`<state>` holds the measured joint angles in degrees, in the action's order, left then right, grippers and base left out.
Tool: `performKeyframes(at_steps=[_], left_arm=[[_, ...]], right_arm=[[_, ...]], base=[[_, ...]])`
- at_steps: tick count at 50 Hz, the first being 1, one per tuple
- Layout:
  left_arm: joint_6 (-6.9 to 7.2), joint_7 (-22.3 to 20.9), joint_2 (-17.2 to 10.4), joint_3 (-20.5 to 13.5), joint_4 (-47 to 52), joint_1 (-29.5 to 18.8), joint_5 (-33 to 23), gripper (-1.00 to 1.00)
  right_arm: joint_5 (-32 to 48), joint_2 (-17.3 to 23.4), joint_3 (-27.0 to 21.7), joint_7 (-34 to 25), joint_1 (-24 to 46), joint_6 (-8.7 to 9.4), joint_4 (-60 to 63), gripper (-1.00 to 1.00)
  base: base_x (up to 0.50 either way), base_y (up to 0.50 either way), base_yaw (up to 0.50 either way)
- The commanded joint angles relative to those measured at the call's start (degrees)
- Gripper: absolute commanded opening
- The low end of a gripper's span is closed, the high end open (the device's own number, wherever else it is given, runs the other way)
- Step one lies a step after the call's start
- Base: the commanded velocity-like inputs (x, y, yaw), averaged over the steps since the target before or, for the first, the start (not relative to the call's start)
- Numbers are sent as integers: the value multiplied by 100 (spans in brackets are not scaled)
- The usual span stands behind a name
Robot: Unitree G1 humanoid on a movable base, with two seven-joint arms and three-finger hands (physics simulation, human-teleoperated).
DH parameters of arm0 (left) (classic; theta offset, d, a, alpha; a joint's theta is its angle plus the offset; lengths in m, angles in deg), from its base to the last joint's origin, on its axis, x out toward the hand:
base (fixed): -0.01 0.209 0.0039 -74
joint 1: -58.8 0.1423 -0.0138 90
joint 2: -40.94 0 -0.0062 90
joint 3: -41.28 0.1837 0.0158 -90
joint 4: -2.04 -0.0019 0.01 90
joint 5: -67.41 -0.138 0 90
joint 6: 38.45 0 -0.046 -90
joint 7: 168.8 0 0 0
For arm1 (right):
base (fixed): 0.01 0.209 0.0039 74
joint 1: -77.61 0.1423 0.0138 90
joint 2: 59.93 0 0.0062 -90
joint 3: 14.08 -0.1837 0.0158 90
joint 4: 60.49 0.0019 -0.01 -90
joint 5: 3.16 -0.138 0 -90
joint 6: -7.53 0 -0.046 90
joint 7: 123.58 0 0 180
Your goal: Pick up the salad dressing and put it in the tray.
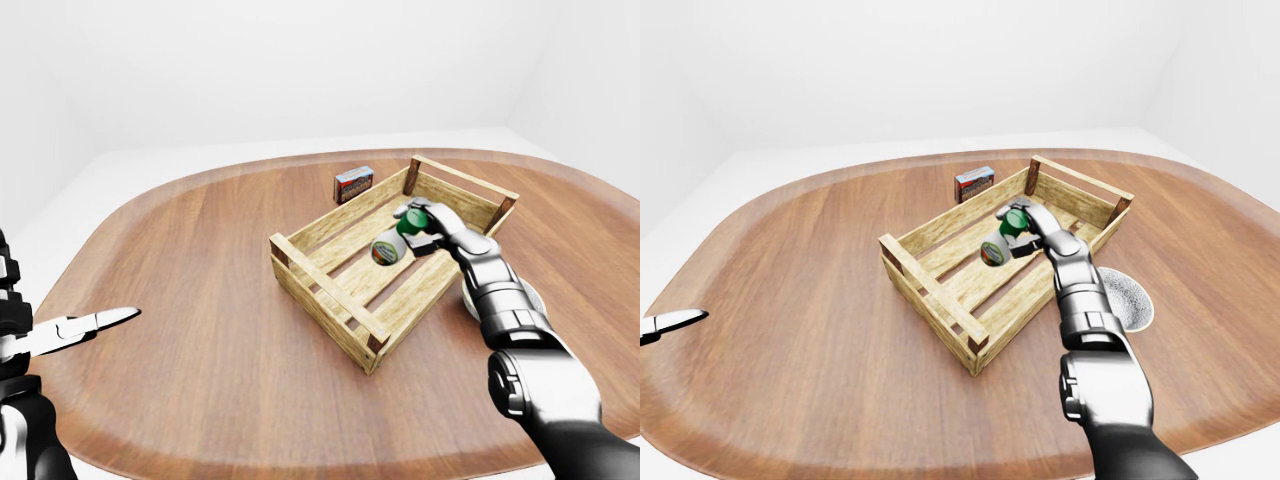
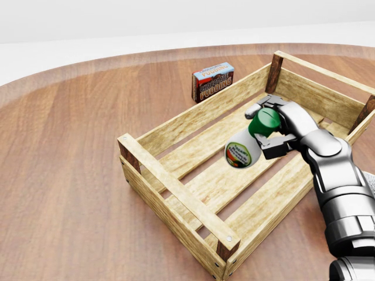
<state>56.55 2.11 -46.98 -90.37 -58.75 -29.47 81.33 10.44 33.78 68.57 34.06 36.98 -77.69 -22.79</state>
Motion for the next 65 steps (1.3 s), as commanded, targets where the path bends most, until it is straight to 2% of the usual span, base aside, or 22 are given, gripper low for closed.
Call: performKeyframes(at_steps=[1,4,8,19,23,27,36,38,42,43,44,46,65], left_arm=[[0,0,-1,4,-20,-4,-16,100],[0,-3,-2,-9,-6,3,-3,100],[0,1,0,11,-15,-2,-18,100],[0,-2,-11,8,-75,-8,-16,100],[0,3,-12,3,-79,-7,-8,100],[0,9,-9,38,-99,-12,-26,100],[0,21,-11,67,-122,-18,-50,100],[0,17,-11,55,-103,-15,-36,100],[0,22,-1,72,-101,-17,-50,100],[0,23,3,88,-111,-18,-61,100],[0,24,12,115,-111,-18,-78,100],[0,16,12,112,-96,-13,-77,100],[0,-13,14,91,-152,2,-83,100]], right_arm=[[-957,374,-326,1181,222,-146,-1579,-100],[-1033,409,-305,1250,168,-284,-1737,-100],[-1191,427,-377,1367,129,-378,-1906,-100],[-1345,358,-397,1587,185,-416,-2096,-100],[-1356,319,-380,1566,208,-503,-2084,-100],[-1553,254,-457,1245,231,-666,-2085,-100],[-1479,238,-354,1292,317,-618,-2126,-100],[-1298,255,-262,1360,334,-526,-2147,-100],[-1067,288,-209,1352,423,-216,-2147,-100],[-1007,294,-197,1342,432,-214,-2143,-100],[-896,314,-149,1374,479,-66,-2149,-100],[-716,334,-103,1355,520,21,-2149,-100],[486,382,71,1550,709,21,-2205,-100]], base=[[0,0,0],[0,0,0],[0,0,0],[0,0,0],[0,0,0],[0,0,0],[0,0,0],[0,0,0],[0,0,0],[0,0,0],[0,0,0],[0,0,0],[0,0,0]])
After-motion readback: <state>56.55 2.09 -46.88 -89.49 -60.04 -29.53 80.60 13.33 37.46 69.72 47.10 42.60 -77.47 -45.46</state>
